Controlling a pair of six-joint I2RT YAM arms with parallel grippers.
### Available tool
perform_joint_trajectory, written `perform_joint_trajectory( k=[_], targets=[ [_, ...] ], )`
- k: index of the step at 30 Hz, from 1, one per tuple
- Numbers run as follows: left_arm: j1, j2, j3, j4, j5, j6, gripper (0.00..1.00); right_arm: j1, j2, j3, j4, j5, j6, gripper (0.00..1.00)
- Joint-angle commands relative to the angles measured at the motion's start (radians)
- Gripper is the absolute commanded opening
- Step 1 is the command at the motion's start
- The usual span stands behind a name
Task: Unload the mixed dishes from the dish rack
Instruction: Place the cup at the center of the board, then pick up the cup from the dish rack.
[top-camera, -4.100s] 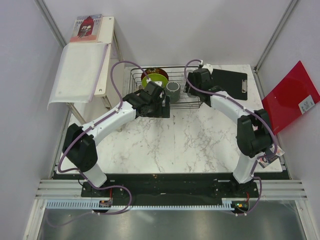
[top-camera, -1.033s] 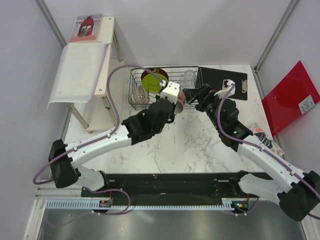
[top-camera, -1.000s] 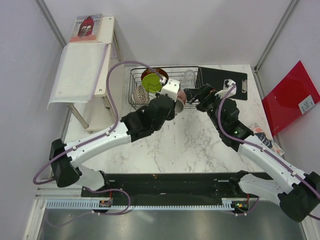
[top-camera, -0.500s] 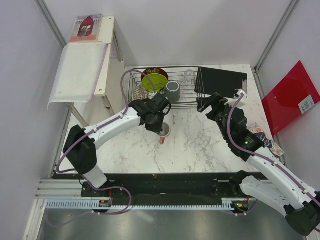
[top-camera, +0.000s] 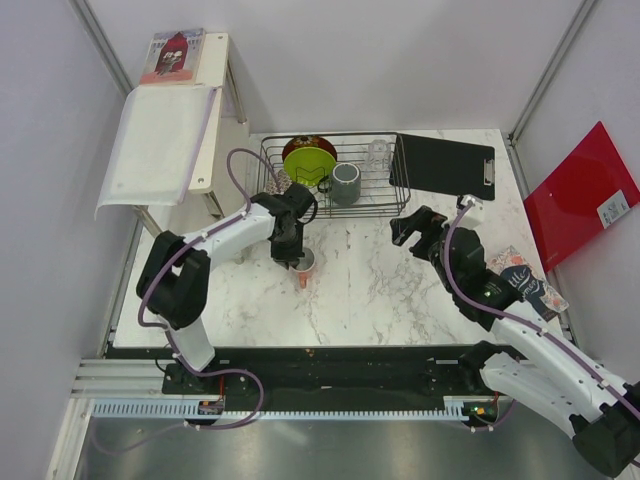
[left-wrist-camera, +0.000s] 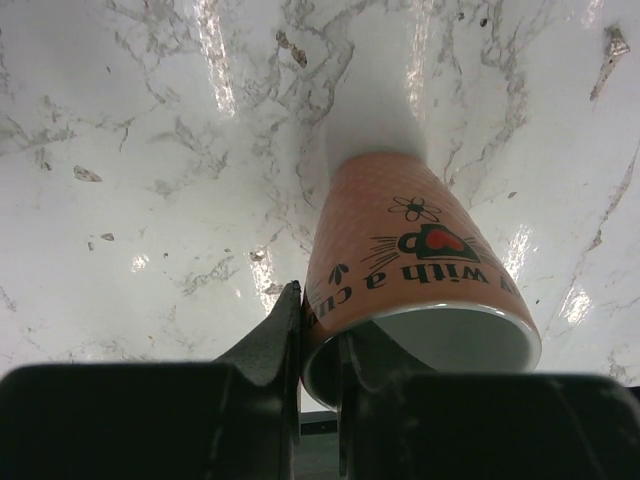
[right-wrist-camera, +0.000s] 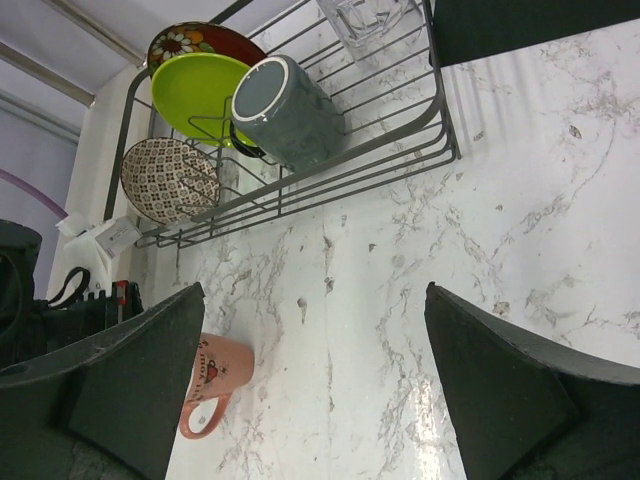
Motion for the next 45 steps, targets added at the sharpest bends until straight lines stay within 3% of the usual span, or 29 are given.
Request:
perform_joint_trajectory(
  k=[1, 5, 12, 13, 16, 26, 27, 28, 30, 32, 36, 40, 45],
  targets=[
    [0.012, 0.060, 0.070, -0.003, -0.004, 0.005, 0.02, 0.000, 0.007, -0.006, 0.019, -0.014, -0.025, 0.98],
    [0.011, 0.081, 0.094, -0.017, 0.006, 0.005, 0.02, 0.000, 0.027, -0.003, 0.021, -0.017, -0.035, 0.98],
    [0.012, 0.002, 0.103, -0.025, 0.009, 0.011, 0.22, 0.000, 0.060, 0.011, 0.034, -0.028, -0.042, 0.98],
    [0.012, -0.008, 0.109, -0.028, 0.008, 0.011, 0.33, -0.001, 0.065, 0.016, 0.036, -0.036, -0.040, 0.98],
    [0.012, -0.051, 0.115, -0.037, -0.006, 0.016, 0.47, 0.000, 0.071, 0.019, 0.044, -0.048, -0.037, 0.98],
    [0.002, -0.184, 0.235, -0.066, 0.002, 0.011, 0.59, 0.000, 0.083, 0.034, 0.051, -0.036, -0.043, 0.98],
    [-0.006, -0.199, 0.247, -0.065, -0.009, 0.020, 0.64, 0.000, 0.094, 0.043, 0.050, -0.033, -0.051, 0.98],
    [-0.036, -0.215, 0.268, -0.059, -0.074, 0.031, 0.85, 0.000, 0.105, 0.063, 0.048, -0.031, -0.052, 0.98],
    [-0.070, -0.255, 0.282, -0.026, -0.145, 0.080, 0.87, 0.000, 0.157, 0.077, 0.059, -0.028, -0.051, 0.98],
    [-0.115, -0.284, 0.282, 0.015, -0.225, 0.094, 0.99, 0.000, 0.233, 0.108, 0.083, -0.026, -0.060, 0.98],
    [-0.147, -0.388, 0.210, 0.142, -0.218, 0.088, 0.99, 0.000, 0.396, 0.229, 0.088, 0.010, -0.132, 0.98],
    [-0.166, -0.530, 0.069, 0.267, -0.167, 0.080, 0.99, 0.002, 0.576, 0.450, 0.079, 0.065, -0.271, 0.98],
    [-0.182, -0.621, -0.011, 0.339, -0.205, 0.143, 0.99, 0.000, 0.821, 0.702, 0.054, 0.049, -0.440, 0.98]
  ],
)
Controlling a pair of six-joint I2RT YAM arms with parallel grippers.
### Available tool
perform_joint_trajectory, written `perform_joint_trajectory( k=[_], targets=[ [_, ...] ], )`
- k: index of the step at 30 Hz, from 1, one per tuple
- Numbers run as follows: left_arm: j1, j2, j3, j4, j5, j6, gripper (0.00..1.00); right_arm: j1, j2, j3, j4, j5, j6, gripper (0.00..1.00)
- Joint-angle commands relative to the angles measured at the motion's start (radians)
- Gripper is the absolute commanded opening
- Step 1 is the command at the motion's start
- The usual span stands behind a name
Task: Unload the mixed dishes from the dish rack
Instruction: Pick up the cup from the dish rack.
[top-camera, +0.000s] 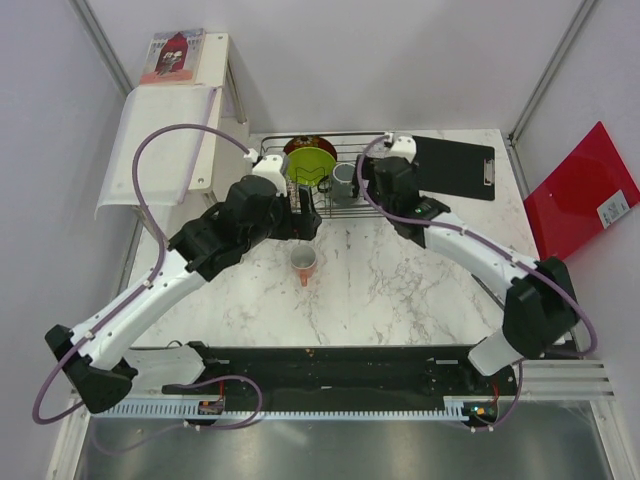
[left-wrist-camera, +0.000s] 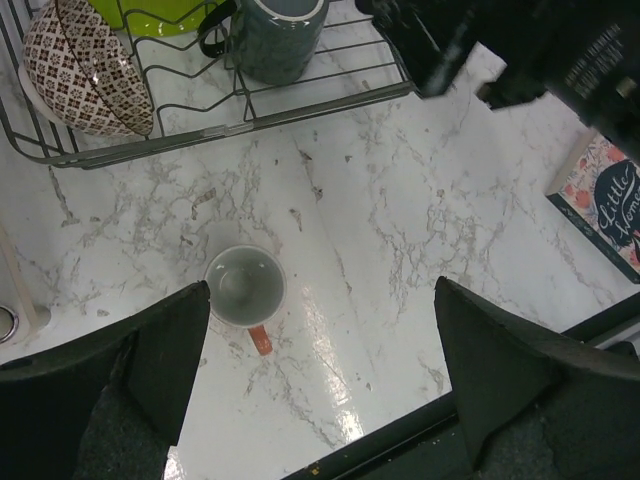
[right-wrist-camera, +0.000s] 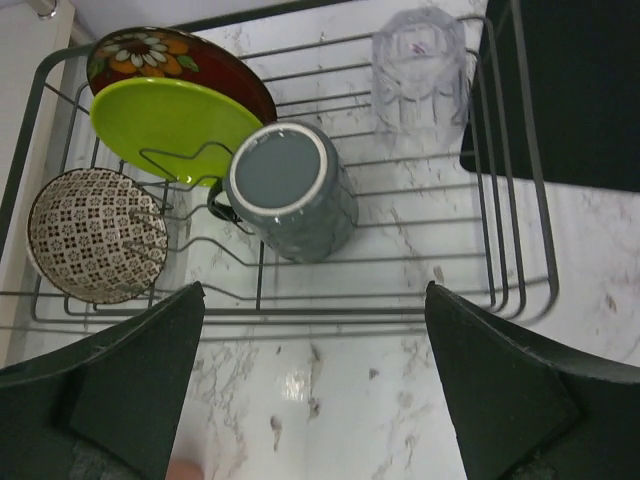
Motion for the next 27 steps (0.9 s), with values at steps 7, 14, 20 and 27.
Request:
perform_joint_trajectory(
  k=[7, 14, 20, 27],
  targets=[
    [-0.018, -0.138, -0.129, 0.165, -0.035, 0.103, 0.99, 0.000, 0.341, 0.336, 0.015, 0.012, -0.252, 0.98],
    [-0.018, -0.165, -0.193, 0.196, -0.028, 0.105, 0.99, -0.003, 0.431, 0.338, 0.107, -0.027, -0.322, 0.98],
    [-0.018, -0.178, -0.226, 0.204, -0.026, 0.093, 0.99, -0.009, 0.484, 0.389, 0.124, -0.055, -0.361, 0.98],
    [-0.016, -0.175, -0.239, 0.204, -0.028, 0.090, 0.99, -0.023, 0.548, 0.438, 0.123, -0.070, -0.370, 0.98]
  ],
)
